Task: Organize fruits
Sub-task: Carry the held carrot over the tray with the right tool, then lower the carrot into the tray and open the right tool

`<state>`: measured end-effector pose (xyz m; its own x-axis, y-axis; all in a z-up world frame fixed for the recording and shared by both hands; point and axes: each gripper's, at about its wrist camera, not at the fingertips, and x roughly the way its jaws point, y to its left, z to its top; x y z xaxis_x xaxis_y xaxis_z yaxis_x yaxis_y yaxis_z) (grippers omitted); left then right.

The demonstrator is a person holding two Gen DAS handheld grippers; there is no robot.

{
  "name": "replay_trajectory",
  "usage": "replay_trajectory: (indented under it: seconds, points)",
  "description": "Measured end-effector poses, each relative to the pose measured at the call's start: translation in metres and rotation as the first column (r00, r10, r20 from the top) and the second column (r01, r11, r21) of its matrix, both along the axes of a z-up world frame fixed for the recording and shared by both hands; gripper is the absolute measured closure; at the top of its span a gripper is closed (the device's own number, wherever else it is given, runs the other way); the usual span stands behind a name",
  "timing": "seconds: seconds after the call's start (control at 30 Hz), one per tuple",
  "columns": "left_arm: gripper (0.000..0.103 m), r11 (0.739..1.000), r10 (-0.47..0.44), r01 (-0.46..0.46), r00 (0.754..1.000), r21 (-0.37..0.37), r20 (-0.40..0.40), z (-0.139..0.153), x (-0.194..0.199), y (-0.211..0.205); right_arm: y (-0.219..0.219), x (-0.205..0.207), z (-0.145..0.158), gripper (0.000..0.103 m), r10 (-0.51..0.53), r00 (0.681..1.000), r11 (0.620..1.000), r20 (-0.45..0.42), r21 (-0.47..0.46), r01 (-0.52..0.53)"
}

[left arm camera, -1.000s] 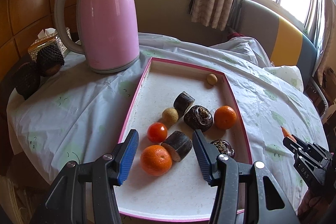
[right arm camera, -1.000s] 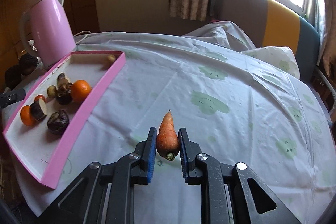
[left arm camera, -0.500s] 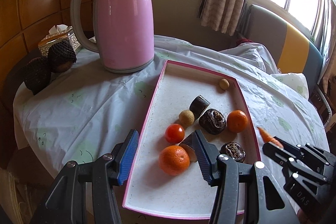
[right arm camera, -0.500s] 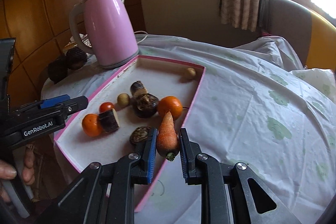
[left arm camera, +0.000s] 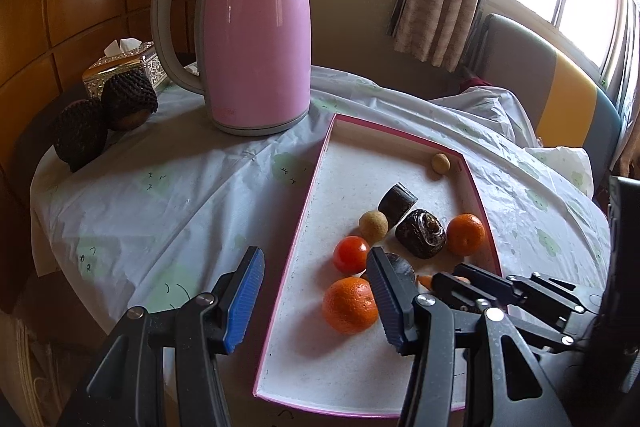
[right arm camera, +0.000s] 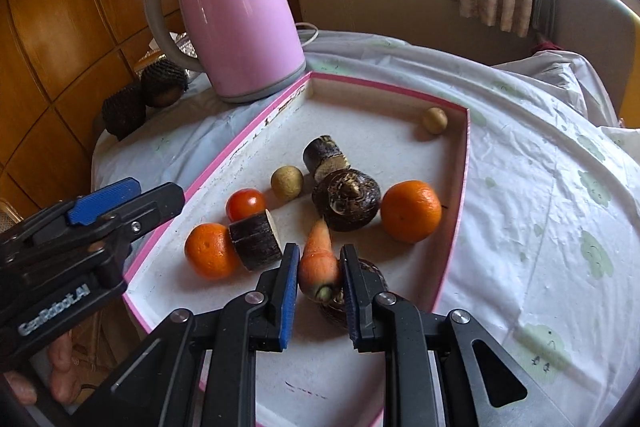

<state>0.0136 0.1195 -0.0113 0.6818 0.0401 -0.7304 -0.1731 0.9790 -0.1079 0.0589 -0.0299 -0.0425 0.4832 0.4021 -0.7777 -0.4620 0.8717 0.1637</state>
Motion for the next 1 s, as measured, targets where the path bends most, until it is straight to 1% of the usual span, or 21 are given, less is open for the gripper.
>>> replay_trajectory:
  seconds: [0.23,0.33,0.37,0.4,0.47,0.5,0.67,0.73,0.83,0.9,1.0]
  points:
    - [0.049,1.0,0.007,-0.007,1.0,0.002,-0.001,0.0,0.0,0.0,0.006,-0.001,-0.006,0.081,0.016,1.0,1.0,0.002,-0.012,-0.016]
    - [0.049,1.0,0.007,-0.007,1.0,0.005,0.003,0.001,-0.001,-0.001,0.002,-0.002,-0.004,0.081,0.012,1.0,1.0,-0.005,0.015,-0.011]
    - [0.049,1.0,0.008,-0.008,1.0,0.006,0.004,0.002,-0.001,-0.001,0.0,-0.002,-0.004,0.078,0.006,1.0,1.0,-0.007,0.027,-0.006]
    - [0.049,1.0,0.008,-0.008,1.0,0.006,0.006,0.002,-0.001,-0.002,-0.003,-0.003,-0.002,0.071,0.001,1.0,0.999,-0.01,0.045,-0.001]
    - [0.049,1.0,0.008,-0.008,1.0,0.01,0.007,0.003,-0.001,-0.002,-0.007,-0.004,0.0,0.063,-0.007,1.0,0.997,-0.01,0.072,0.007]
    - [0.049,1.0,0.009,-0.009,1.0,0.011,0.009,0.004,-0.002,-0.003,-0.007,-0.005,0.001,0.06,-0.011,1.0,0.997,-0.008,0.078,0.011]
    - [0.049,1.0,0.005,-0.006,1.0,0.019,0.02,0.008,-0.004,-0.006,-0.011,-0.011,0.01,0.058,-0.034,0.999,0.996,0.024,0.088,0.032]
    - [0.048,1.0,0.0,0.0,1.0,0.023,0.029,0.01,-0.007,-0.007,-0.014,-0.015,0.014,0.054,-0.05,0.998,0.995,0.043,0.091,0.046]
    - [0.041,1.0,-0.011,0.01,0.999,0.024,0.051,0.015,-0.012,-0.011,-0.02,-0.023,0.02,0.047,-0.089,0.993,0.993,0.083,0.085,0.082]
    - [0.041,1.0,-0.018,0.017,0.998,0.024,0.066,0.018,-0.015,-0.014,-0.024,-0.029,0.025,0.04,-0.115,0.986,0.992,0.117,0.074,0.107]
    - [0.041,0.999,-0.031,0.027,0.996,0.042,0.079,0.021,-0.019,-0.02,-0.029,-0.037,0.029,0.034,-0.146,0.977,0.988,0.156,0.065,0.137]
